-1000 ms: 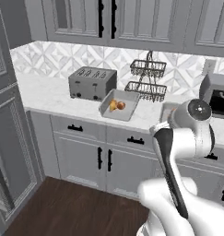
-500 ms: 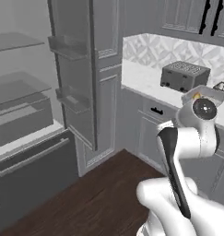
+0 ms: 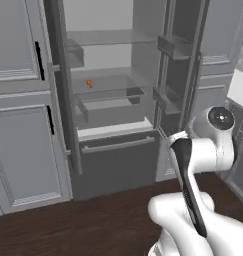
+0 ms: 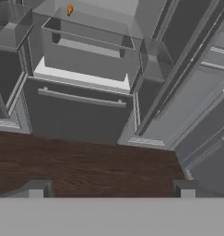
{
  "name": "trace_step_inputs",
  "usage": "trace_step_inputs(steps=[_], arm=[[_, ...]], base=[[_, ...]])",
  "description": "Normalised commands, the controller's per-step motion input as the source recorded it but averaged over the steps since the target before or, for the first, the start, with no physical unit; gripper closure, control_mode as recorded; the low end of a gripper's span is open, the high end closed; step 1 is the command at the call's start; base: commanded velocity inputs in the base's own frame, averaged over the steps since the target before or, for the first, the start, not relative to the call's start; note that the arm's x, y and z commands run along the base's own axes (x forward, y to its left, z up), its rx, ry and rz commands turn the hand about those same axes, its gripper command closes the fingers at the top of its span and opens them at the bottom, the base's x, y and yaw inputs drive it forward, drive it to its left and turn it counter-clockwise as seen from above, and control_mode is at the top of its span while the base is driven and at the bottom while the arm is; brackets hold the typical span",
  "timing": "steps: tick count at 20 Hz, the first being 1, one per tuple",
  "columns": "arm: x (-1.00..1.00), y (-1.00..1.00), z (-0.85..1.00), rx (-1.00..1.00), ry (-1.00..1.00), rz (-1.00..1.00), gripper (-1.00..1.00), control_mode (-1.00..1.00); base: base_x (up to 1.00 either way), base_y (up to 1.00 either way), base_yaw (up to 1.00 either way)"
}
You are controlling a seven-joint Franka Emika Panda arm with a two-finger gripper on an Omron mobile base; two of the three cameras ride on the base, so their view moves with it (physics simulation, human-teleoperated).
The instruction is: Place one onion and one chicken drumstick in each tupperware on the nearby counter, to pack two identical lunches.
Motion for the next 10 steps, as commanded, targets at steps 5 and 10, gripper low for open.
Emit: trace_step_inputs(steps=[5, 10], arm=[[0.0, 0.0, 0.0, 0.0, 0.0, 0.0, -1.0, 1.0], [0.0, 0.0, 0.0, 0.0, 0.0, 0.0, -1.0, 1.0]], base=[[0.6, 0.02, 0.44], [0.72, -0.19, 0.14]])
